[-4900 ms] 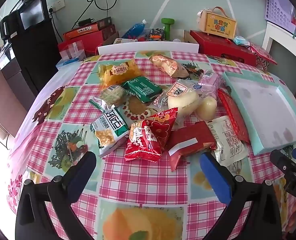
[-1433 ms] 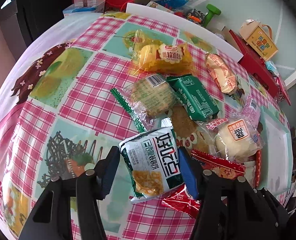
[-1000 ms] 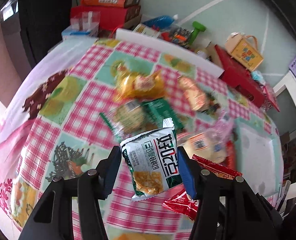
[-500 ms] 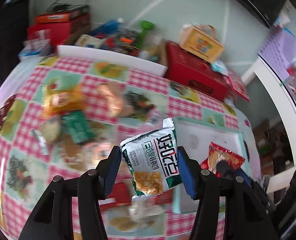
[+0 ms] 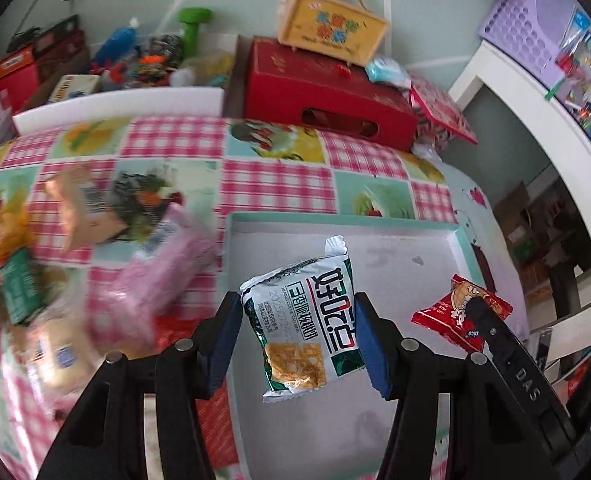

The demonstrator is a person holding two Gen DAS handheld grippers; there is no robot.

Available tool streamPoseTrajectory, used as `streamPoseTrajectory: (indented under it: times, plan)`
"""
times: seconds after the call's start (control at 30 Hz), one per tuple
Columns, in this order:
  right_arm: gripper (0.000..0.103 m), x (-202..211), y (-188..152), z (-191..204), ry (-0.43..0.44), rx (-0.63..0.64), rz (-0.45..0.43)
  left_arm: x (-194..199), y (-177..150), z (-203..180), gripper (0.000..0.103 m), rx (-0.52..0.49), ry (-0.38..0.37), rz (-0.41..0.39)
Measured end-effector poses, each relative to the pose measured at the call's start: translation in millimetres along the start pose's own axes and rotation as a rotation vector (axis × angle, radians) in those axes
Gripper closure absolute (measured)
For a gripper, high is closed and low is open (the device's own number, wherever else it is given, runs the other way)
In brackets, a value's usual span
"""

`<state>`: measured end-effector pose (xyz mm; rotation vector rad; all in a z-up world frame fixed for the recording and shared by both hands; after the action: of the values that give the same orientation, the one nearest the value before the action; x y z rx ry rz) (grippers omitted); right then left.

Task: Organize snacks
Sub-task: 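Carry both packs over the white tray and open both tools to drop them, then move both tools back from the tray toward the snack pile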

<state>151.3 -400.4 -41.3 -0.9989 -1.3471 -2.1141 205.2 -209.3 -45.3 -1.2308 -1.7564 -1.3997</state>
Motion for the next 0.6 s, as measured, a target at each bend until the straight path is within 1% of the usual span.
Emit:
streamPoseTrajectory:
  times: [0.13, 0.27, 0.3, 0.37, 0.43, 0.47, 0.5, 0.57, 0.6]
  plan:
    - [0.06, -14, 2, -3, -0.015, 0.0, -0.001, -27, 7, -11, 0.046, -0.021, 0.012, 0.022]
    - [0.06, -22, 1, -3, -0.03, 0.015, 0.005, -37, 13, -16, 0.044, -0.028, 0.008, 0.02]
    - [0.059, -23, 1, -3, -0.036, 0.019, 0.003, -37, 14, -16, 0.042, -0.025, 0.008, 0.016]
    - [0.057, -25, 2, -4, -0.043, 0.013, -0.003, -35, 16, -14, 0.026, -0.016, 0.006, 0.006]
    - [0.056, -26, 2, -6, -0.057, 0.012, 0.002, -32, 16, -11, 0.024, -0.001, 0.002, 0.006]
    - [0.052, -27, 2, -6, -0.063, 0.016, 0.01, -31, 17, -9, 0.024, 0.006, 0.01, 0.01]
    - [0.045, -28, 1, -6, -0.072, 0.021, 0.018, -29, 16, -6, 0.024, 0.012, 0.023, 0.01]
    - [0.039, -29, 0, -5, -0.076, 0.031, 0.028, -25, 15, -2, 0.023, 0.016, 0.05, 0.005]
    - [0.036, -29, 0, -4, -0.076, 0.042, 0.033, -23, 14, 0, 0.019, 0.016, 0.065, 0.003]
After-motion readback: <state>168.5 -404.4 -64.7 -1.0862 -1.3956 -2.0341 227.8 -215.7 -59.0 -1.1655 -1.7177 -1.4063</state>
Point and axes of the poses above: each gripper's, at about its wrist camera, not at the fingertips, and x roughly against the way its jaws point, z to its left, y to its top, the point moved 5 cm from there along -x, roughly the way its jaws point, and after that the axes turned 3 degrees about z, right-handed, at the moved point
